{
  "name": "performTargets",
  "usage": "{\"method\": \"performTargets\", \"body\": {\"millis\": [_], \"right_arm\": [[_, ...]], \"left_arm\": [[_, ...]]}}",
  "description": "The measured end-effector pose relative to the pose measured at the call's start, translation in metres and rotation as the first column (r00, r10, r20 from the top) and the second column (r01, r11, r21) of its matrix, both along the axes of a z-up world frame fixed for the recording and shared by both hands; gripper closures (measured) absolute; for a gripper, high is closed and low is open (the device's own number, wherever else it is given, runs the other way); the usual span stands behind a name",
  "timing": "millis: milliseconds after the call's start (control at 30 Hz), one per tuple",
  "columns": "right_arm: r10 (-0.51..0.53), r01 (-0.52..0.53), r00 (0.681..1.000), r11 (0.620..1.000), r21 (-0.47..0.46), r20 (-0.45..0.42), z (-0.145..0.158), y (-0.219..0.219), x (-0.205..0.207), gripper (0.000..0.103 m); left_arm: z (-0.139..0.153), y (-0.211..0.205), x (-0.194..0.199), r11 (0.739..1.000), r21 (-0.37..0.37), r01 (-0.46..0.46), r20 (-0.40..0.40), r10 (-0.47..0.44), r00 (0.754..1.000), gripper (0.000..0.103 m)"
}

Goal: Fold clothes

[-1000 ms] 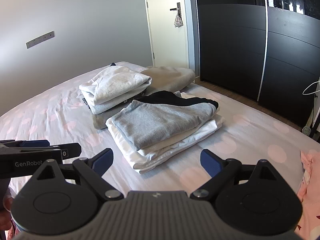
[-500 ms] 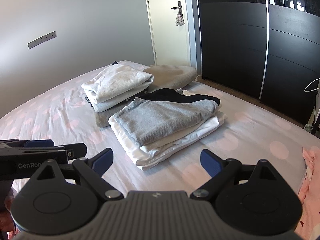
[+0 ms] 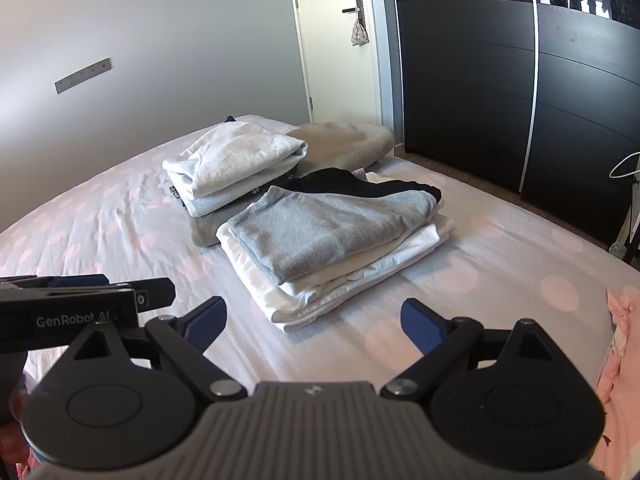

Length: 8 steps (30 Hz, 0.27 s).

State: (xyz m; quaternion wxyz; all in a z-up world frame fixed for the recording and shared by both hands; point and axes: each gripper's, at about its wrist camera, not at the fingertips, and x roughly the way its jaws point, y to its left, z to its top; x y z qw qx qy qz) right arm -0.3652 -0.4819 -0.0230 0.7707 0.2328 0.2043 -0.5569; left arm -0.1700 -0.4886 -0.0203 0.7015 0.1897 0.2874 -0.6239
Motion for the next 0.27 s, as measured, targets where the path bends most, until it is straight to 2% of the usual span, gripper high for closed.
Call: {"method": "performTargets", "body": {"millis": [267], "right_arm": [[0.002, -0.002, 1.0, 1.0, -0.001, -0.004, -0.001, 0.0005, 0.0004, 0.008]], "left_arm": [[-0.0023, 0.0022, 0.0003, 1.0, -0.004, 0.007, -0.01, -0.007, 1.0, 0.029]]}}
